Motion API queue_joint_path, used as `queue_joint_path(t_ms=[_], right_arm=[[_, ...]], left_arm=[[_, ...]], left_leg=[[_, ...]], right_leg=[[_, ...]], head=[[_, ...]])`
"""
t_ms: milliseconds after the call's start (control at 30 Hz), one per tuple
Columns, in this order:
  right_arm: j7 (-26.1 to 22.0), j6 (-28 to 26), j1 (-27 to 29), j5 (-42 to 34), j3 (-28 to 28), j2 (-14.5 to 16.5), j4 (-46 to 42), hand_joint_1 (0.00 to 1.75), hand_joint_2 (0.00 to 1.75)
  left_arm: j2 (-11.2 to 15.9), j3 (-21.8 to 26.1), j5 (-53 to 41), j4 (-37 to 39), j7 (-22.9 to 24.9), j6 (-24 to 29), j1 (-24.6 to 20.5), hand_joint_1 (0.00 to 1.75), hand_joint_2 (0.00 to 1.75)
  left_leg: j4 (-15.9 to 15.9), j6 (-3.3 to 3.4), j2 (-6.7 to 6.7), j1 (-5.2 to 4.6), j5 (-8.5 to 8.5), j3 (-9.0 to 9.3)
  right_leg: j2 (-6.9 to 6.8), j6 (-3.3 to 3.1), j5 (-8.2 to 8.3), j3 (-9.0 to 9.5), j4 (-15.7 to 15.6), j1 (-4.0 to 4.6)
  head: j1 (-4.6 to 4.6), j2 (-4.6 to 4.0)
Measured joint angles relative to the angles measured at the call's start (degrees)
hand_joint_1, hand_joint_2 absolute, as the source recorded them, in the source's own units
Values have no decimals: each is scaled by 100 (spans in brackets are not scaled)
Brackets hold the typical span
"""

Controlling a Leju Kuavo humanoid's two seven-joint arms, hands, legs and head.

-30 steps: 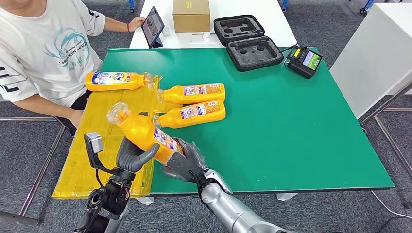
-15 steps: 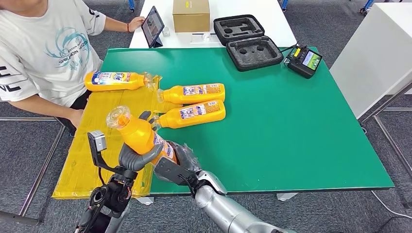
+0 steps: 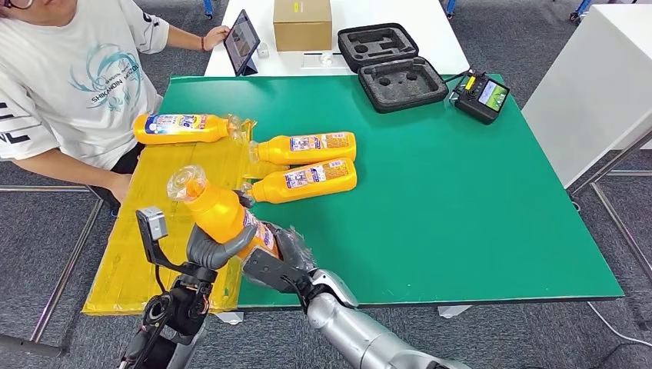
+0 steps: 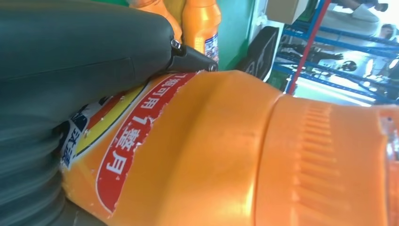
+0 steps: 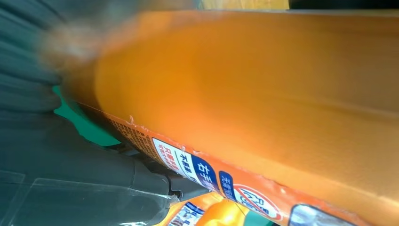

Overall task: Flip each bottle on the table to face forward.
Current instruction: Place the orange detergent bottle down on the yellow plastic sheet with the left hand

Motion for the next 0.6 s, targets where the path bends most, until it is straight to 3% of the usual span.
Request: queue_joint_path(t_ms=[33,100,167,233,433,600], right_arm=[[-12,-2,-8,17,0,0,3,171,175],[-27,-4,-22,58,0,1,7,89,175],[-49,-5,-30,103,0,3,9,6,87],[-80,-6,-32,182,1,4,15,0,0],[-318,-325,9,475,-4,0,-129,0,0],[-470,-763,292,726,-156,-147,-1147,0,0]], left_arm=[[2,3,1,-19,-22,16,4,175,175],[7,7,4,-56,-56,43,15,175,175],[11,11,7,-96,-90,82,27,175,175],[15,26,7,-142,-118,133,33,175,175],[43,242,-311,-321,-485,692,50,175,175],[102,577,-1189,-571,-1002,1546,58,175,175]], left_leg=[[0,0,0,0,0,0],[0,0,0,0,0,0],[0,0,0,0,0,-1],[0,0,0,0,0,-2],[0,0,1,1,0,-2],[0,0,0,2,0,-2]], right_leg=[[0,0,0,0,0,0],[0,0,0,0,0,0],[0,0,0,0,0,0],[0,0,0,0,0,0],[0,0,0,-1,0,0],[-1,0,0,-2,0,1]], head=[[0,0],[0,0],[1,0],[1,0],[1,0],[1,0]])
